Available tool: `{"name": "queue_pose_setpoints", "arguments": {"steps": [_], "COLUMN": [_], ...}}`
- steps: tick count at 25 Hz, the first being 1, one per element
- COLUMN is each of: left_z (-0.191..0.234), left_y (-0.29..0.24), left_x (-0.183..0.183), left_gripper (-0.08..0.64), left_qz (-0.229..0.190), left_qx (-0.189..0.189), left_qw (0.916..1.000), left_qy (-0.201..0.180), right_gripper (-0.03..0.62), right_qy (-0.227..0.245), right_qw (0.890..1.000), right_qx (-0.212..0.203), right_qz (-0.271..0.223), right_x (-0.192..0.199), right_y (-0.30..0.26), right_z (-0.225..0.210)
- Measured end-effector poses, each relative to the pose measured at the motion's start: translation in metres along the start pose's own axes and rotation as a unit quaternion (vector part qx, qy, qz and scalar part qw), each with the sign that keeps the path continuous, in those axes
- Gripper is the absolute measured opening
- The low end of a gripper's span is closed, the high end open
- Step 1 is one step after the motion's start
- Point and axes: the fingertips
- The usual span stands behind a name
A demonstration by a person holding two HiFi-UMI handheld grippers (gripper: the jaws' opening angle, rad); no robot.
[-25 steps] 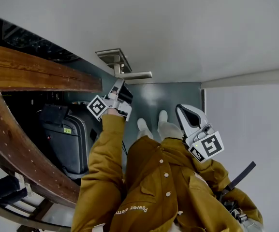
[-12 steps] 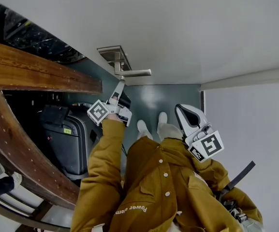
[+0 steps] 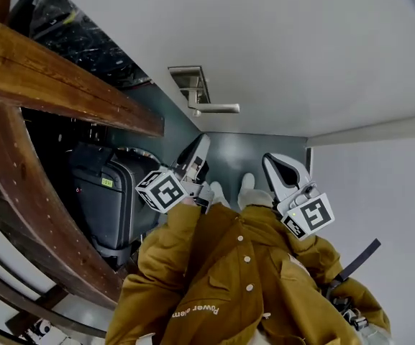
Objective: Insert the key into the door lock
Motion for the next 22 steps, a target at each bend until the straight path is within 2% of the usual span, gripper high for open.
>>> {"name": "queue_pose_setpoints", "arguments": {"steps": [3,5,9,13,16,22], "left_z": [-0.026,-0.043,-0.079,-0.101,-0.109,-0.111], "left_y": [0.006,0.012,0.021,0.026,0.026,0.019], "left_x": [0.004,0.006,0.011,0.022,0.036,0.06], "left_gripper": [0.0,0.0,0.0,0.0,0.0,0.0], "left_qz": [-0.001,-0.007,-0.018,-0.023,-0.013,0.017], "left_qx": [-0.021,-0.036,-0.061,-0.07,-0.071,-0.066], "left_qw": [0.9973,0.9924,0.9691,0.9445,0.9334,0.9263], "left_qy": [-0.07,-0.118,-0.238,-0.32,-0.351,-0.37], "right_gripper": [0.006,0.006,0.006,0.006,0.005,0.005], "right_qy": [0.003,0.004,0.005,0.011,0.031,0.044], "right_qw": [1.0,1.0,1.0,0.999,0.999,0.997], "right_qx": [-0.01,-0.015,-0.02,-0.033,-0.04,-0.055], "right_qz": [-0.003,-0.006,-0.012,-0.007,0.006,0.016], "right_x": [-0.004,-0.008,-0.014,-0.013,-0.011,-0.008], "right_y": [-0.002,-0.003,-0.003,-0.009,-0.013,-0.016], "right_z": [0.001,0.001,-0.002,0.002,0.008,0.017]}}
Point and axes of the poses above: the fingertips, and each gripper's own axes: y backward along the fingers, z to its left, x out of its underside, and after that the axes turned 3 degrees about z, right-handed
